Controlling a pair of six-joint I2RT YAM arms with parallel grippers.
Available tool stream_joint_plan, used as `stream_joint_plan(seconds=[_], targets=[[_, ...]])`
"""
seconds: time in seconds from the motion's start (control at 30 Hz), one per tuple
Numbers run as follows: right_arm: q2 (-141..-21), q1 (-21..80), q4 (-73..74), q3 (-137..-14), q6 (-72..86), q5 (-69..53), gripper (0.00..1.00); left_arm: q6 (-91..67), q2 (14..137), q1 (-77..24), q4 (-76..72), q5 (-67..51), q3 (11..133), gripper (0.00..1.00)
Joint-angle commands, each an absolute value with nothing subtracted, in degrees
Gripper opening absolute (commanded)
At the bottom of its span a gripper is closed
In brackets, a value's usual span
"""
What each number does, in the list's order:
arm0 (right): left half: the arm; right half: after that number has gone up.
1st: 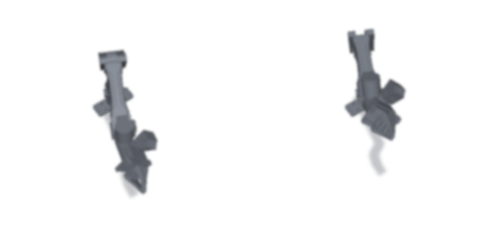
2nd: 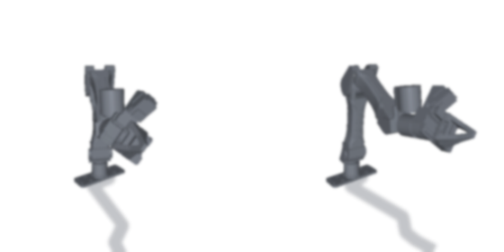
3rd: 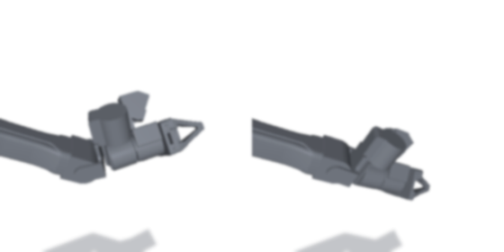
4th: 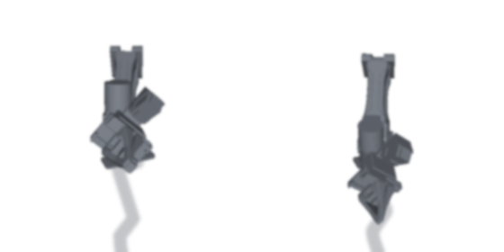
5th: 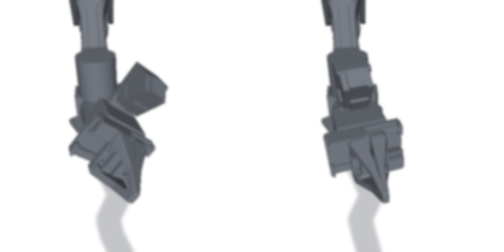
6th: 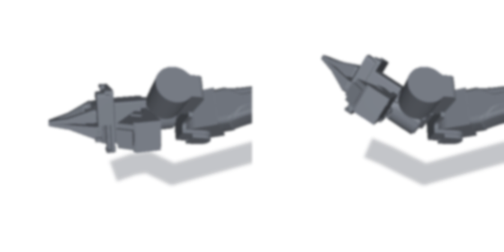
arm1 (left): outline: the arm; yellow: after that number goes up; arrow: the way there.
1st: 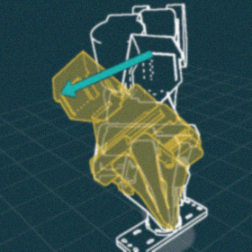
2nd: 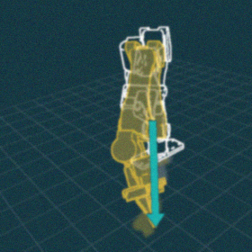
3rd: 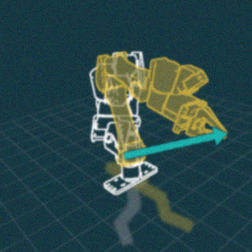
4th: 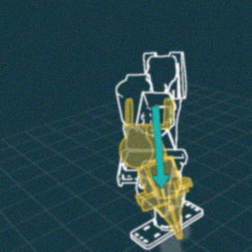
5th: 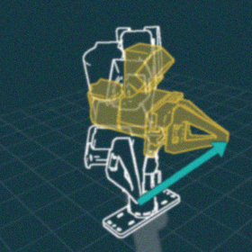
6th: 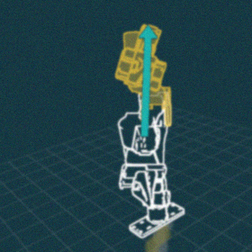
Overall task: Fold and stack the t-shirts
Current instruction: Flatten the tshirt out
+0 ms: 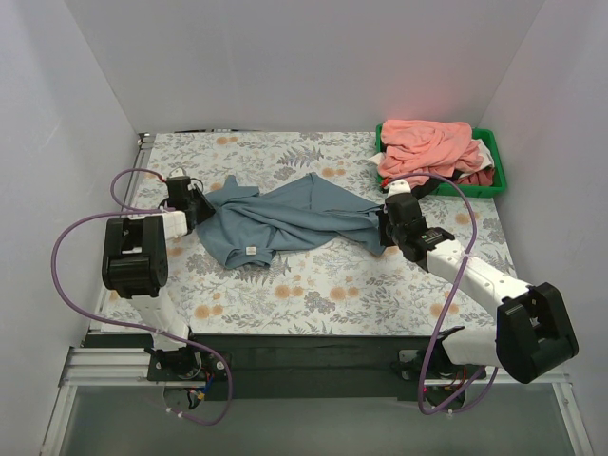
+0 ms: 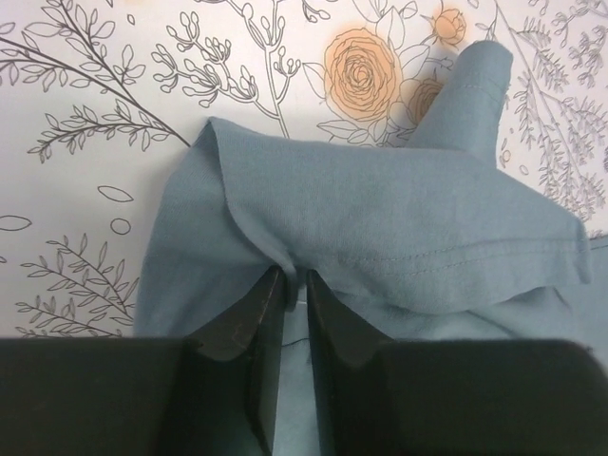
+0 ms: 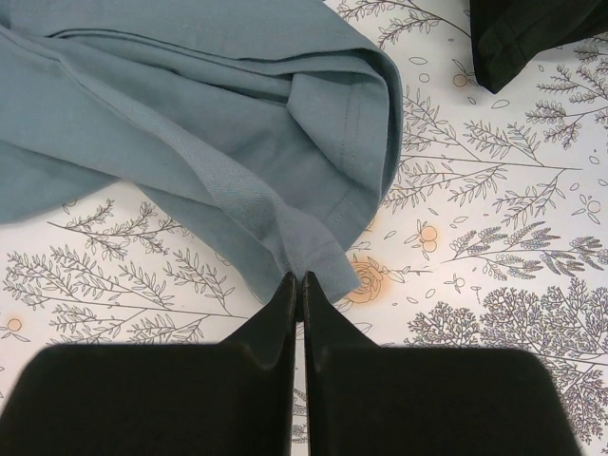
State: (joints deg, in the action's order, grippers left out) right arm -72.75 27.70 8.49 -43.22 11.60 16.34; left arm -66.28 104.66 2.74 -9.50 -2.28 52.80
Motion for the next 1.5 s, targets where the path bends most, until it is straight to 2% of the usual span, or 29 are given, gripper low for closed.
stream_joint_plan(seconds=[0.0, 0.1, 0.47, 0.87, 1.07, 1.33, 1.47], targets=[[-71.98, 27.33, 6.33, -43.15, 11.51, 16.52, 0.01, -65.57, 101.78, 2.37, -8.44, -0.7, 53.26, 0.13], [-72.16, 27.42, 6.33, -43.33, 11.43, 16.61, 0.01, -65.3, 101.08, 2.37, -8.09, -0.79, 53.17, 0.0], [-76.11, 26.28, 6.42, -48.42, 10.55, 19.07, 0.01, -66.35, 95.72, 3.6, -7.12, -1.93, 56.77, 0.0], [-82.71, 24.08, 6.5, -74.08, 3.09, 19.6, 0.01, -72.07, 89.58, 10.81, -4.75, -13.44, 77.32, 0.0], [-78.32, 23.91, 6.24, -82.25, -1.56, 21.35, 0.01, -69.97, 81.57, 11.69, -5.36, -15.11, 82.7, 0.0], [-63.65, 23.91, 2.55, -80.07, -3.34, 16.27, 0.01, -64.43, 68.84, 11.69, -2.39, -18.63, 92.0, 0.0], [-57.14, 23.99, 2.02, -79.28, -3.95, 12.93, 0.01, -62.58, 67.41, 11.69, 1.84, -21.26, 98.95, 0.0]])
